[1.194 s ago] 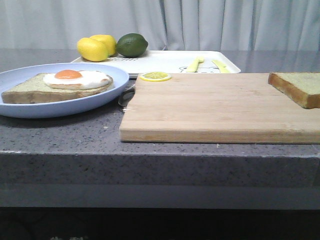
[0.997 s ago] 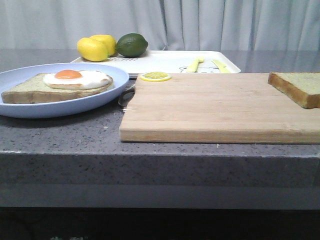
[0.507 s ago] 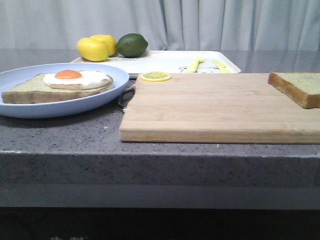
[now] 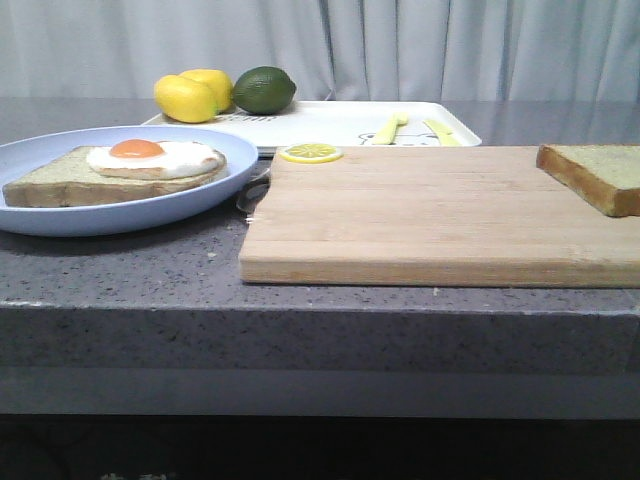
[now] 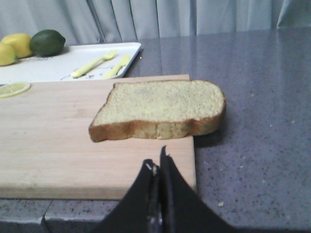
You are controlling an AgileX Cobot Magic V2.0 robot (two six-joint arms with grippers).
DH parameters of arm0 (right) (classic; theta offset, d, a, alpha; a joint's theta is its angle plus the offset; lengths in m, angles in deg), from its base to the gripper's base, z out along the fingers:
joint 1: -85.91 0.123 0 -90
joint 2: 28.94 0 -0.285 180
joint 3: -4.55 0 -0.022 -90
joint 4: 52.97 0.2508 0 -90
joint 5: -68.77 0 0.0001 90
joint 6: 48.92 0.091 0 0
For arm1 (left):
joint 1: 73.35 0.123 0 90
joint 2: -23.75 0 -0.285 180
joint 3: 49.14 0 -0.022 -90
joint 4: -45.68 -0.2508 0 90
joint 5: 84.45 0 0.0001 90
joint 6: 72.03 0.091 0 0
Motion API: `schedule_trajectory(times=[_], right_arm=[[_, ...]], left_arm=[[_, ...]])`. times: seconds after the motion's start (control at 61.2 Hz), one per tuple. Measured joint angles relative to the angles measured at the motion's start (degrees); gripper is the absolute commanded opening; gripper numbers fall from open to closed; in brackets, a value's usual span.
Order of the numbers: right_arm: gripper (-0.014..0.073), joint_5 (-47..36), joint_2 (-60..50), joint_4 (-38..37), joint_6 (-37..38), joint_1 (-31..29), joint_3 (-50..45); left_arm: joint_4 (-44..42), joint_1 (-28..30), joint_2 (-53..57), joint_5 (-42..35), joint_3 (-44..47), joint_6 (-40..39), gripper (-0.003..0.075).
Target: Place bread and move sandwich to tray
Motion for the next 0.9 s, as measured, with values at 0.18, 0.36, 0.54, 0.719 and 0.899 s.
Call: schedule_trajectory(times=[0.18, 0.36, 0.54, 0.719, 0.899], right_arm=[[-0.0062, -0.22, 0.00, 0.21, 0.00, 0.00, 2.98], [-0.0062, 6.74, 0.60, 0.21, 0.00, 0.00, 14.20], [-0.0062, 15.99, 10.94, 0.21, 0.00, 0.00, 24.69], [-0.0060, 17.50, 21.87, 0.97, 0.00, 0.00, 28.32], [0.0098, 17.30, 24.71, 1.54, 0.00, 0.00, 28.57]], left_arm=[[0.00, 0.00, 0.00, -6.87, -1.39, 0.00, -0.0020], [-0.90, 0.00, -1.62, -0.20, -11.62, 0.00, -0.0020], [-2.33, 0.00, -13.68, 7.45, -20.72, 0.00, -0.0020], [-2.54, 0.00, -24.08, 9.32, -22.86, 0.00, -0.0020], [-2.54, 0.00, -25.51, 9.32, -23.24, 0.00, 0.0018]])
